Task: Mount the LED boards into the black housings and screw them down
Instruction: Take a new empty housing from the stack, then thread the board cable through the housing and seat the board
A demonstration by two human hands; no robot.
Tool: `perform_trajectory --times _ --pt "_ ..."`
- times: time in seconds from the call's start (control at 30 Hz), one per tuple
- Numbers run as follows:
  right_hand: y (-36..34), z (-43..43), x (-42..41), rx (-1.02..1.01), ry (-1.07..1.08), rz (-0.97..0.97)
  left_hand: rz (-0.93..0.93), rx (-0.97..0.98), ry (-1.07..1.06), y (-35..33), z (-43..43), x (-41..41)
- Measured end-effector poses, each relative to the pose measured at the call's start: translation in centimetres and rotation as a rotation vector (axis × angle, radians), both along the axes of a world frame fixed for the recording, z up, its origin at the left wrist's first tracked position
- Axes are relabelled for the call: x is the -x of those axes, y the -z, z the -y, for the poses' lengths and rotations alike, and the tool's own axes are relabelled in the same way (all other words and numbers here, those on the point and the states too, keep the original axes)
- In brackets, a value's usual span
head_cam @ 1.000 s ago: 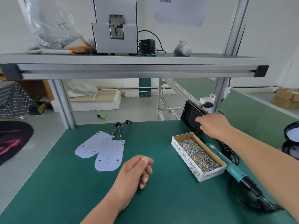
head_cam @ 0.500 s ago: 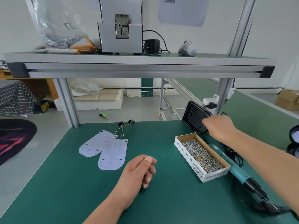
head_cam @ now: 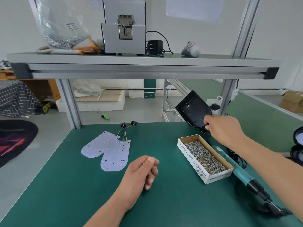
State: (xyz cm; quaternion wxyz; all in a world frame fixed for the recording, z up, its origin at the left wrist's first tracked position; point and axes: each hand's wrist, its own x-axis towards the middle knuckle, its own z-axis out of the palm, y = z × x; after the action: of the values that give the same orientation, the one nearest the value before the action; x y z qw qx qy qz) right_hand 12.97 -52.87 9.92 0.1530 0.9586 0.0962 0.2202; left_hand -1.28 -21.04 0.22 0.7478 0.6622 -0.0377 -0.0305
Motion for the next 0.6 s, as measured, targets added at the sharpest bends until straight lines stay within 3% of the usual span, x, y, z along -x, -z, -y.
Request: perform_trajectory --times 0.17,0.33,0.43,0.5,0.6 --pt "1.2 -3.8 5.7 -0.292 -0.211 0.058 0.011 0.029 -0.022 -0.4 0.1 0.3" --pt "3.6 -7.1 10.7 -0.35 -0.246 -0.049 0.052 -0.03 -0.088 -1.2 0.1 0.7" --pt "4.9 -8.2 13.0 -0.346 -0.285 -0.149 0.11 -0.095 -0.285 -1.7 -1.5 0.0" --pt "5.6 -8.6 14.1 -0.332 -0.301 -0.246 0.153 -0.246 -0.501 -1.5 -3.8 -1.1" --pt "6.0 -8.9 15.4 -0.349 -0.318 -0.334 0.124 -0.629 -0.744 -0.9 -7.8 -2.4"
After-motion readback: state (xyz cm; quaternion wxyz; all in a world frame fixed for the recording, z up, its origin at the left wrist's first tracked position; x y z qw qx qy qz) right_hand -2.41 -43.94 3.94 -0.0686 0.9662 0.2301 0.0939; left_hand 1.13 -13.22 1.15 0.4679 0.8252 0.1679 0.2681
